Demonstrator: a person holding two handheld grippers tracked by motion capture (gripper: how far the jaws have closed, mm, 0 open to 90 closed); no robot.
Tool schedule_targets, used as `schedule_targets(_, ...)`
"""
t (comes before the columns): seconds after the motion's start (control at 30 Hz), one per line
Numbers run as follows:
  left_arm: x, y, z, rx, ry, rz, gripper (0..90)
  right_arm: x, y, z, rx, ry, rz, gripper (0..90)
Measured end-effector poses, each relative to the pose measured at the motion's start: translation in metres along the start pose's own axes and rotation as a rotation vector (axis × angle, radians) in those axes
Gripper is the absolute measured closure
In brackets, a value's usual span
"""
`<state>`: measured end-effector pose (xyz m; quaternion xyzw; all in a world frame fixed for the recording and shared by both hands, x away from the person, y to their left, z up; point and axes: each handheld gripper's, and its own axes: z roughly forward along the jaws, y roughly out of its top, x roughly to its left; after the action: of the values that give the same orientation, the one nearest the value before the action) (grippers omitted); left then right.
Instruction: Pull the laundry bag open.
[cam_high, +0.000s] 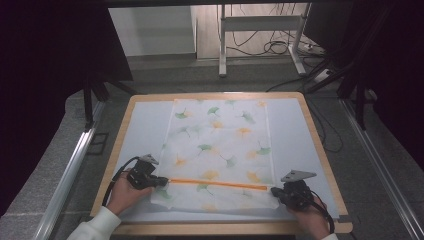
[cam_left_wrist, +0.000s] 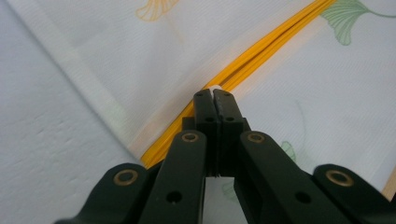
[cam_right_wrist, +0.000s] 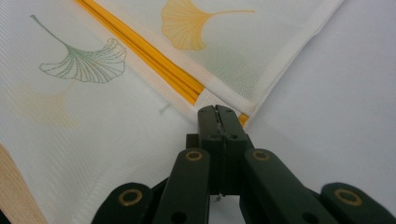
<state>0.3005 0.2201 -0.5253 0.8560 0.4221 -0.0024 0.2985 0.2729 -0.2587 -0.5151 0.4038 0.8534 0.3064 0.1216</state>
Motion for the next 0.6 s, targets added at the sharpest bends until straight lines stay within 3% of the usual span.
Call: schedule_targets(0.6, 0.009, -0.011, -0.01, 0.0, 0.021, -0.029, 90.0, 0.001, 0.0, 0.0, 0.0, -0.004, -0.014, 90.0)
